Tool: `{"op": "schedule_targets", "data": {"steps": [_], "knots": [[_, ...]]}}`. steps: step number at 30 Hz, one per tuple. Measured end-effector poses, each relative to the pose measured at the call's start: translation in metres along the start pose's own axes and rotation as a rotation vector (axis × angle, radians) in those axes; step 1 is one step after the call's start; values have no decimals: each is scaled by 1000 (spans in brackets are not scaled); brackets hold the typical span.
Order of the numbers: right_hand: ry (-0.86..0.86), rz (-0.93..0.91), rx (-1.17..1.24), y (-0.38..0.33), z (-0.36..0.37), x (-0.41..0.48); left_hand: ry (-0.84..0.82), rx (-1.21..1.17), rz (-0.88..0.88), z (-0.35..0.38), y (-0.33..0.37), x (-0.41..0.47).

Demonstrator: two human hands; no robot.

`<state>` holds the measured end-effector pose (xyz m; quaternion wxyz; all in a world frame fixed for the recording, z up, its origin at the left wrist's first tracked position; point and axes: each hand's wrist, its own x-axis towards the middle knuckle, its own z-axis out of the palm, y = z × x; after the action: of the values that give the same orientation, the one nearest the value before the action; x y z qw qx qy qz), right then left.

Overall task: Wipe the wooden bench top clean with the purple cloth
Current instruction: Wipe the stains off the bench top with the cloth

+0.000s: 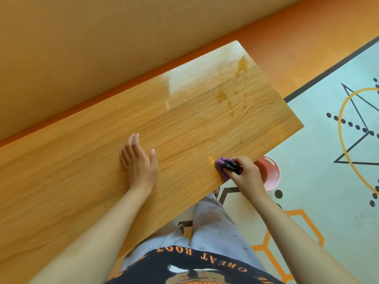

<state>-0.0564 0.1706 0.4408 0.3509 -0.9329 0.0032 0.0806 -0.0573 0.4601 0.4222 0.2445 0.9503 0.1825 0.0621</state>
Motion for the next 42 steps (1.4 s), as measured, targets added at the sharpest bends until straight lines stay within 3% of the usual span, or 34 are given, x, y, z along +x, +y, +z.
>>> {"op": "schedule_targets", "data": {"steps": [4, 7, 13, 17, 20, 25, 29, 36, 42], "knots": [[3, -13, -40, 27, -33, 29, -151, -2, 87, 39, 71, -16], [46, 28, -57, 51, -66, 53, -214, 96, 120, 59, 87, -10], [206, 202, -71, 108, -128, 95, -185, 248, 104, 69, 86, -6], [208, 194, -116, 107, -124, 96, -160, 246, 89, 69, 88, -5], [114, 105, -74, 77, -96, 85, -152, 234, 77, 68, 89, -5], [-219, -200, -43, 8, -31, 78, -169, 242, 61, 67, 91, -5], [-255, -245, -57, -3, -16, 93, -179, 252, 51, 68, 92, -4], [158, 122, -7, 64, -92, 156, -182, 251, 38, 69, 92, -5], [321, 321, -52, 95, -122, 176, -205, 254, 27, 67, 92, -5]]}}
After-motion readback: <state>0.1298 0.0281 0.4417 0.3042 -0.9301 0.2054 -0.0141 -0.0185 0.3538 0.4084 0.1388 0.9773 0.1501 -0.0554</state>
